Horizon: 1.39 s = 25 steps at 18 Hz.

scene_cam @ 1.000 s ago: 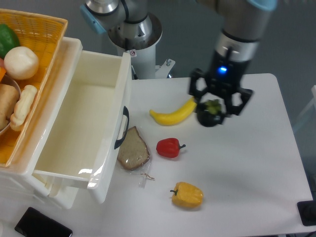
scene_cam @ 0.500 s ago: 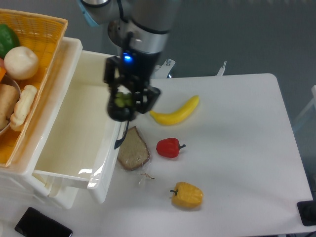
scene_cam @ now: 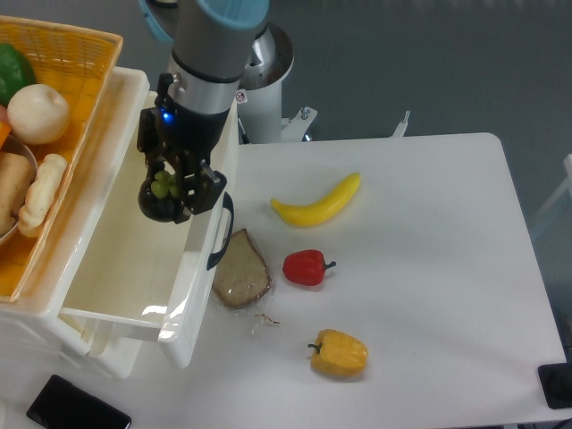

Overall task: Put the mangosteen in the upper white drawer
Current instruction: 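Lower the mangosteen into the white drawer near its front wall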

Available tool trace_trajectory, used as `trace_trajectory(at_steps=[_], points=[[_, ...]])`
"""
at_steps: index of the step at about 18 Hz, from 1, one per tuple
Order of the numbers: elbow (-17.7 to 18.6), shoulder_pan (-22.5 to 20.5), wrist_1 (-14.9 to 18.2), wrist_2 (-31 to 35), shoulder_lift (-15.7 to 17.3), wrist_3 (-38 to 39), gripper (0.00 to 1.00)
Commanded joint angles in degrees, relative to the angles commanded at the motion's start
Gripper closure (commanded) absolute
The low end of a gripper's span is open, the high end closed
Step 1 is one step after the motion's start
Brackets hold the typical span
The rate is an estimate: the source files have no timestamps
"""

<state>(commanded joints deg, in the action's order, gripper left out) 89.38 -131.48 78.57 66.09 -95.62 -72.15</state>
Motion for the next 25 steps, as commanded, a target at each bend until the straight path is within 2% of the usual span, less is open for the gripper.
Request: trace_trajectory(at_steps=[7,13,16,22,23,25], points=[[1.06,1.84,-0.09,0.35,-1.58,-2.65,0.75],[1.06,4.65,-0.09,6.24,-4.3,-2.74,0.72],[1.15,5.1,-0.18,6.24,-5.71,-2.65,0.62],[1.15,5.54,-1.31,6.15,-5.98,-2.91,0.41],[1.15,5.54,-1.75,6.15,-5.98,-3.26,0.36],[0.97,5.54,-1.85,6.15,-5.89,-6.06,0.19]])
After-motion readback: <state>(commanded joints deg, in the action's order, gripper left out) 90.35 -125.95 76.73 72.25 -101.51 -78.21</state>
